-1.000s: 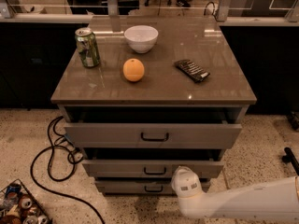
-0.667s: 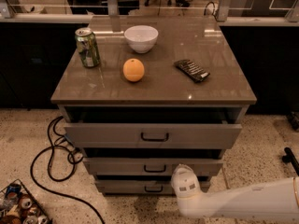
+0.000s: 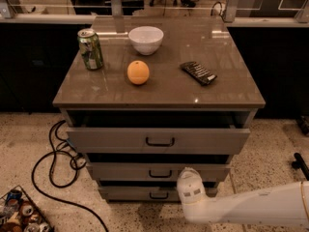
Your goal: Close middle drawer
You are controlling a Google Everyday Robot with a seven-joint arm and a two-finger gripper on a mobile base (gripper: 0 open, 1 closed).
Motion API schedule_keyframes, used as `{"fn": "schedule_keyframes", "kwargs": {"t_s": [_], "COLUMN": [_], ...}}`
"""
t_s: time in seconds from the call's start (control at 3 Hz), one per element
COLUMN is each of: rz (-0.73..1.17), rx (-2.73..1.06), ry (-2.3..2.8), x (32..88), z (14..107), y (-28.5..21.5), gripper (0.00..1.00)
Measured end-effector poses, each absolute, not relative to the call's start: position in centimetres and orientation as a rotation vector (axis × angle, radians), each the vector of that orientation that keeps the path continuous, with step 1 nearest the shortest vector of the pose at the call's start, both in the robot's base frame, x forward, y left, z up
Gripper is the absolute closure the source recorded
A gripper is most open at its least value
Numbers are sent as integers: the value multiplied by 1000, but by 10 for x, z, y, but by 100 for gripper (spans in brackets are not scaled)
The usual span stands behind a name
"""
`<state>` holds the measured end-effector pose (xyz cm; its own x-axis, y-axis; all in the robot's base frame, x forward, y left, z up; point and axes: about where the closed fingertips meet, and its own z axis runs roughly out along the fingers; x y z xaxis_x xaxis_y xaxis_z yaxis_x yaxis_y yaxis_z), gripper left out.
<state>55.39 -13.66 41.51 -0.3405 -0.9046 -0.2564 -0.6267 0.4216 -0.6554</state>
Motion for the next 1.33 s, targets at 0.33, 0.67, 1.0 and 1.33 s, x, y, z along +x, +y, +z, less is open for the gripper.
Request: {"fn": "schedule_keyframes", "kwargs": {"t_s": [0.33, 0.67, 1.0, 1.33], "rz": [-605, -605, -605, -605], "rx": [-1290, -1290, -1290, -1291], "ry": [2082, 2083, 2083, 2083], "x": [553, 554, 554, 554], "z": [415, 415, 415, 414], "y": [-137, -137, -137, -137], "gripper": [74, 51, 27, 5]}}
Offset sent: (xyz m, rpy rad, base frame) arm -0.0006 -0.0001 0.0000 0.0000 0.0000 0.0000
